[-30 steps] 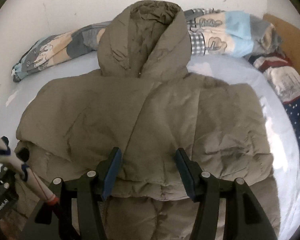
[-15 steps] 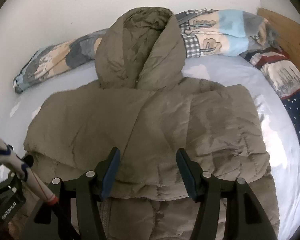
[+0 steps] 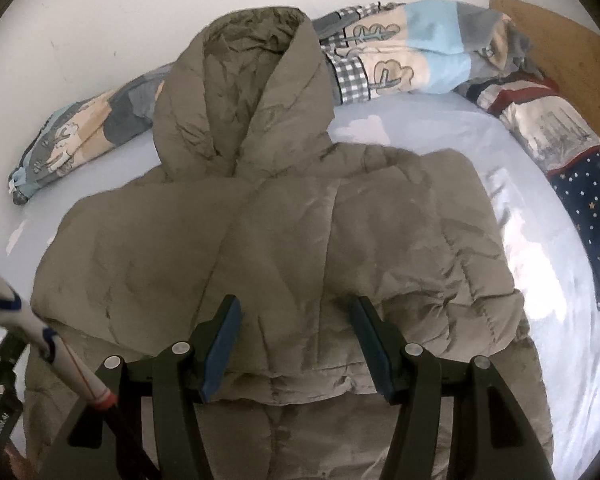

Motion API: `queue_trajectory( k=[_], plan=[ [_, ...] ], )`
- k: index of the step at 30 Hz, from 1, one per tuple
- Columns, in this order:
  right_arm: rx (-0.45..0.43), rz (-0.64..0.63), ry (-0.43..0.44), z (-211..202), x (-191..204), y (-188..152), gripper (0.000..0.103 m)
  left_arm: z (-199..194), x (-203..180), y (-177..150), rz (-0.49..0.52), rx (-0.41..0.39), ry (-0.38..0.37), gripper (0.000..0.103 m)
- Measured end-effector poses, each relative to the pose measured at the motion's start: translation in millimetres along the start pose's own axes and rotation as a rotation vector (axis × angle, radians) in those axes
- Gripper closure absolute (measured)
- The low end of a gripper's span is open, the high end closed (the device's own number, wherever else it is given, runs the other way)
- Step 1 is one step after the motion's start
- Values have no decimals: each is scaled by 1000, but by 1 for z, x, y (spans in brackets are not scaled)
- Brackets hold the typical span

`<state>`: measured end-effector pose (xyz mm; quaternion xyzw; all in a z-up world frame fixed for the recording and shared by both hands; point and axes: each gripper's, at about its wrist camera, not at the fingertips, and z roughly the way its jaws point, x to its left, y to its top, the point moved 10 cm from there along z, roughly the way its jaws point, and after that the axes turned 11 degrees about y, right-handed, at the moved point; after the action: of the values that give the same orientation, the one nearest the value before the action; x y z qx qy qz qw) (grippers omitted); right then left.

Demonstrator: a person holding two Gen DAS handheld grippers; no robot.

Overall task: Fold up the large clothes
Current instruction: 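Press the folded jacket flat with both grippers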

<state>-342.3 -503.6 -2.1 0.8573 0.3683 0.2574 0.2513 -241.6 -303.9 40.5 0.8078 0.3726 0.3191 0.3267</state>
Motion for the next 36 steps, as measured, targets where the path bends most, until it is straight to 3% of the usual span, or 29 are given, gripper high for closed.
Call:
queue_trajectory(
  k=[5, 11, 16, 21, 25, 28, 36],
  plan=[
    [19, -13, -10, 4, -1, -5, 38, 0, 0, 1, 5, 1, -1, 32],
    [15, 20, 29, -1, -1, -1, 37, 13, 14, 0, -58, 70, -28, 32],
    [-50, 34, 72, -31, 0, 18, 37, 15, 28, 5, -108, 90, -37, 32],
    [-104, 51, 97, -73, 0, 19, 37, 0, 30, 13, -114, 34, -22, 32],
    [-110, -34, 11, -98, 20, 3, 37, -14, 30, 18, -94, -22, -2, 32],
    [-134, -161, -163, -115, 42, -10, 37, -21, 34, 20, -91, -49, 15, 32],
    [-196, -313, -240, -119, 83, -12, 37, -16, 35, 17, -76, -45, 30, 32]
  ],
)
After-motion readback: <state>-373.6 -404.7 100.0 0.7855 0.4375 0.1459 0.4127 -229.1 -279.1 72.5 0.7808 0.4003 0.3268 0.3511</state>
